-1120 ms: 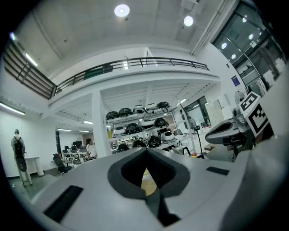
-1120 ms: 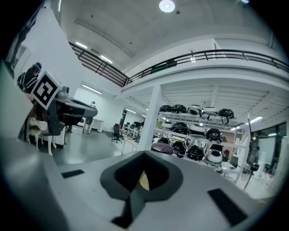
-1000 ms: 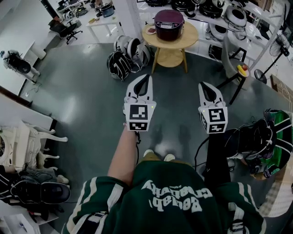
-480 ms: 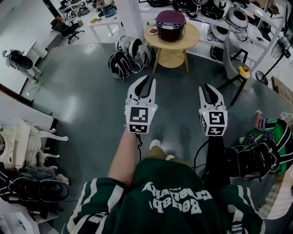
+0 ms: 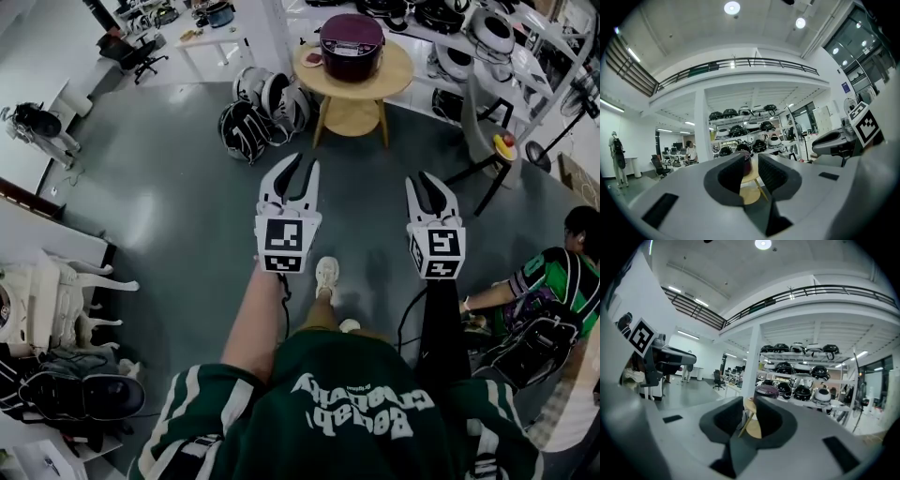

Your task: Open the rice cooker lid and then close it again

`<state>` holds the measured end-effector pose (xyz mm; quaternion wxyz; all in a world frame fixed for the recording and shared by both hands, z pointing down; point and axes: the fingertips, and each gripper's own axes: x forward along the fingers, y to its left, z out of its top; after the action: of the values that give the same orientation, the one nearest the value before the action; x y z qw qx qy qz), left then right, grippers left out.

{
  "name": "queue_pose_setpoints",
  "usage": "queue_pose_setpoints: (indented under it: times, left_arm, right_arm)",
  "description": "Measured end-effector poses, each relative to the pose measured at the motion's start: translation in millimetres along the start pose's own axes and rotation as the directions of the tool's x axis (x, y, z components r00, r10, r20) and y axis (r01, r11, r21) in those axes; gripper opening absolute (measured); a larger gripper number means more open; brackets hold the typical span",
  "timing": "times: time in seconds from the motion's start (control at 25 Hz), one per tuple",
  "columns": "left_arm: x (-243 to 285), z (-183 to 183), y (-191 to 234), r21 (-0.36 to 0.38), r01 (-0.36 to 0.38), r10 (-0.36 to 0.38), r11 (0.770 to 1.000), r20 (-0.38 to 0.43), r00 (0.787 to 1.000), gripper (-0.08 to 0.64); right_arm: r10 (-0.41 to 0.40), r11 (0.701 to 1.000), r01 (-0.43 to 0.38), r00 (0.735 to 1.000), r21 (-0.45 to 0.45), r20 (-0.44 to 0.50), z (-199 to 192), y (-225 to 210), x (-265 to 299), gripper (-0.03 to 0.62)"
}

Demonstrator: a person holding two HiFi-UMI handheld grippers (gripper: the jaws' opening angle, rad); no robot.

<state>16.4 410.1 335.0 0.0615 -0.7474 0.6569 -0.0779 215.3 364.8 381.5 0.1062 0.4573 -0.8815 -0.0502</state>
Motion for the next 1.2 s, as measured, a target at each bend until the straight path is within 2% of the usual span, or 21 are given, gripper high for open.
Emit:
queue_pose_setpoints:
  times: [0.6,1.2]
  left_arm:
    - [150,1,76,-0.025,0.019,-0.019,1.000,0.017,1.000,0.081]
    - [238,-7,132,-0.019,0.082,-0.082,0.996,0.025,0.996,0.081]
  right_arm:
    - [-0.035,0.999,0.035,0.999,-0.011,-0.004,27,-46,147,0.094]
    - [-0.086,0.996,0.085,0.996,-0.012,-0.014,42,-58,245,0.077]
